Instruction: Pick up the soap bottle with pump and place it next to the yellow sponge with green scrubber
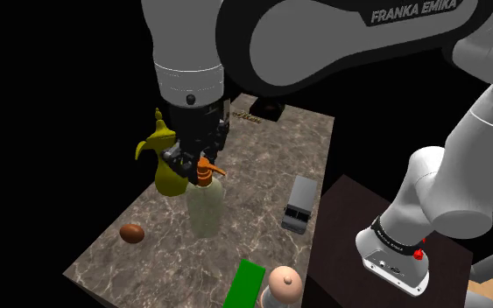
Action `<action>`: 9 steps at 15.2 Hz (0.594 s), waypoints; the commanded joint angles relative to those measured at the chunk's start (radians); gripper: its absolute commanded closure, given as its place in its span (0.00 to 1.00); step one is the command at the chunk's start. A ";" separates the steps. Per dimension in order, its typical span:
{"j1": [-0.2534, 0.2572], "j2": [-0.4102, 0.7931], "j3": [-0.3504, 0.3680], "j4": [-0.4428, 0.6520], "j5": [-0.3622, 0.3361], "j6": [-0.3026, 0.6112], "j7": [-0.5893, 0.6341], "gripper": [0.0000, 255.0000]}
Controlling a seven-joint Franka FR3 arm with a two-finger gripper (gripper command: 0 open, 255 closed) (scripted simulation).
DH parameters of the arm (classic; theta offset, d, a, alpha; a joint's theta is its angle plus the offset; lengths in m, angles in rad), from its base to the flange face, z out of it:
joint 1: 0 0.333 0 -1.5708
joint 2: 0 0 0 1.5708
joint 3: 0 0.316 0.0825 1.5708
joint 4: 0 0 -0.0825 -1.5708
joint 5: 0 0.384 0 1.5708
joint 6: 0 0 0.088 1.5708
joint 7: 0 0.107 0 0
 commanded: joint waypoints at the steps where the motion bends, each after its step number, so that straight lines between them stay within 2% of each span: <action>1: 0.026 0.061 0.020 0.059 -0.026 -0.003 0.050 1.00; 9: 0.181 0.333 0.062 0.345 -0.150 -0.049 0.232 1.00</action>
